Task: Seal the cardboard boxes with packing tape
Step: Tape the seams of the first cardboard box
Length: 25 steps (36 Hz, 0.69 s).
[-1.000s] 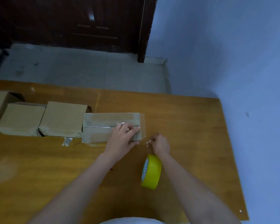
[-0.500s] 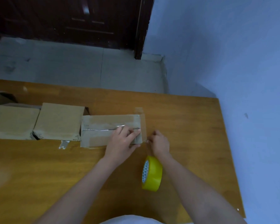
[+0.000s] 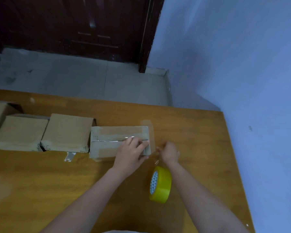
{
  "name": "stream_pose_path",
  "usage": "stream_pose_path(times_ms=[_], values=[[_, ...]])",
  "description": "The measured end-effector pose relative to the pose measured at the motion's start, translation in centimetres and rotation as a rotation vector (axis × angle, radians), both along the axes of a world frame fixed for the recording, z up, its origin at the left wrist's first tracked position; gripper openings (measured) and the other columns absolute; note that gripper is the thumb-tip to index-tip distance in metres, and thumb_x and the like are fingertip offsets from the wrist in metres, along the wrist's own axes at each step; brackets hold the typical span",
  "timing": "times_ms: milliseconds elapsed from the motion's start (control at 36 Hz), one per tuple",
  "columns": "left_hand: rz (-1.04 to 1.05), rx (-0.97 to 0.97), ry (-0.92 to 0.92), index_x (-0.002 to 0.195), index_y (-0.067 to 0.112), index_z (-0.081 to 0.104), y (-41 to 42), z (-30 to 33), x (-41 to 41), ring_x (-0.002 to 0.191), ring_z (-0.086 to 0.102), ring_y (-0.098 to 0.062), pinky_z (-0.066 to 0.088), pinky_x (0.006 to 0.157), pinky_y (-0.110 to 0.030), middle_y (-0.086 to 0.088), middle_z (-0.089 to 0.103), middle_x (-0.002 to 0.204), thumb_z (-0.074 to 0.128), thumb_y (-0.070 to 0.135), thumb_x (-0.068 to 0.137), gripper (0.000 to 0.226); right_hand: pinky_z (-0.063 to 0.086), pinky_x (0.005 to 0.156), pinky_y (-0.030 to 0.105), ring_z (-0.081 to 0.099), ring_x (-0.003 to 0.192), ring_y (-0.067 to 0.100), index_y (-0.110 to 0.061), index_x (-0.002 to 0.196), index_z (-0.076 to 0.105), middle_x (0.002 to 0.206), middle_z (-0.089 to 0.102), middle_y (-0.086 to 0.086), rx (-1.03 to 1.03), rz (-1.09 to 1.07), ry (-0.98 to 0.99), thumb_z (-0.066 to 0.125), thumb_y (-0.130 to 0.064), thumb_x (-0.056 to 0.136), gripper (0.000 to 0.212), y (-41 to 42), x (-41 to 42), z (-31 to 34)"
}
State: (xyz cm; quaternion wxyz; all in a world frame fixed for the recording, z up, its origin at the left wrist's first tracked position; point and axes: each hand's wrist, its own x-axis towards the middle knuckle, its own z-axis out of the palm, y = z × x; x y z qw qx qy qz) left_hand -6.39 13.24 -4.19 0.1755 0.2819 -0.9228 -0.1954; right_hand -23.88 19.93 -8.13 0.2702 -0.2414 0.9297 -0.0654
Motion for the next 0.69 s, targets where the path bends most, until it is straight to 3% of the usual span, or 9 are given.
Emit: stream_pose_path(times_ms=[111, 222, 278, 417, 500, 611, 694], values=[[-0.009, -0.025, -0.015, 0.113, 0.017, 0.067, -0.1, -0.2, 0.1, 0.084, 0.048, -0.022, 0.051, 0.065, -0.035, -0.002, 0.059, 0.094, 0.087, 0.035, 0.061, 0.058, 0.045, 0.086, 0.036, 0.057, 0.097, 0.024, -0.008, 0.100, 0.064, 0.098, 0.058, 0.006, -0.502, -0.042, 0.037, 0.056, -0.017, 0.092, 0.015, -1.1, 0.1, 3.4], [-0.023, -0.058, -0.031, 0.116, 0.018, 0.065, -0.1, -0.4, 0.2, 0.087, 0.042, -0.021, 0.051, 0.065, -0.035, -0.003, 0.059, 0.097, 0.085, 0.039, 0.061, 0.062, 0.043, 0.092, 0.033, 0.054, 0.103, 0.020, -0.009, 0.102, 0.067, 0.102, 0.061, 0.002, -0.751, 0.117, -0.013, 0.048, -0.008, 0.090, 0.022, -3.0, 0.6, 7.6], [-0.030, -0.067, -0.042, 0.118, 0.019, 0.063, -0.1, -0.4, 0.3, 0.088, 0.042, -0.021, 0.051, 0.066, -0.035, -0.003, 0.058, 0.098, 0.084, 0.044, 0.062, 0.065, 0.038, 0.097, 0.033, 0.051, 0.110, 0.020, -0.009, 0.109, 0.067, 0.111, 0.063, 0.003, -0.682, 0.289, -0.069, 0.046, -0.007, 0.090, 0.028, -4.2, 0.7, 8.9], [-0.050, -0.071, -0.047, 0.120, 0.019, 0.061, -0.1, -0.4, 0.4, 0.087, 0.044, -0.021, 0.051, 0.068, -0.035, -0.002, 0.056, 0.098, 0.083, 0.044, 0.062, 0.067, 0.032, 0.106, 0.037, 0.045, 0.124, 0.021, -0.015, 0.118, 0.066, 0.128, 0.060, 0.002, -0.284, 0.549, -0.147, 0.040, -0.013, 0.096, 0.034, -6.7, 0.3, 9.3], [-0.050, -0.079, -0.048, 0.121, 0.020, 0.060, -0.1, -0.5, 0.4, 0.087, 0.045, -0.021, 0.051, 0.067, -0.034, -0.001, 0.056, 0.099, 0.082, 0.044, 0.063, 0.066, 0.035, 0.104, 0.036, 0.049, 0.122, 0.022, -0.013, 0.116, 0.067, 0.128, 0.061, 0.005, -0.198, 0.588, -0.174, 0.037, -0.015, 0.096, 0.036, -7.2, 0.0, 9.5], [-0.047, -0.090, -0.039, 0.120, 0.022, 0.059, -0.2, -0.5, 0.4, 0.088, 0.044, -0.020, 0.051, 0.066, -0.033, -0.001, 0.057, 0.098, 0.082, 0.044, 0.062, 0.066, 0.033, 0.105, 0.039, 0.050, 0.121, 0.021, -0.016, 0.115, 0.067, 0.127, 0.062, 0.003, -0.113, 0.612, -0.196, 0.025, -0.033, 0.086, 0.054, -7.6, 0.0, 10.0], [-0.043, -0.101, -0.023, 0.118, 0.022, 0.060, -0.3, -0.6, 0.3, 0.088, 0.042, -0.019, 0.050, 0.066, -0.033, 0.000, 0.057, 0.096, 0.082, 0.043, 0.062, 0.064, 0.031, 0.105, 0.039, 0.049, 0.119, 0.023, -0.012, 0.115, 0.065, 0.125, 0.061, 0.007, -0.045, 0.660, -0.205, 0.028, -0.024, 0.099, 0.043, -7.9, -0.2, 10.0]])
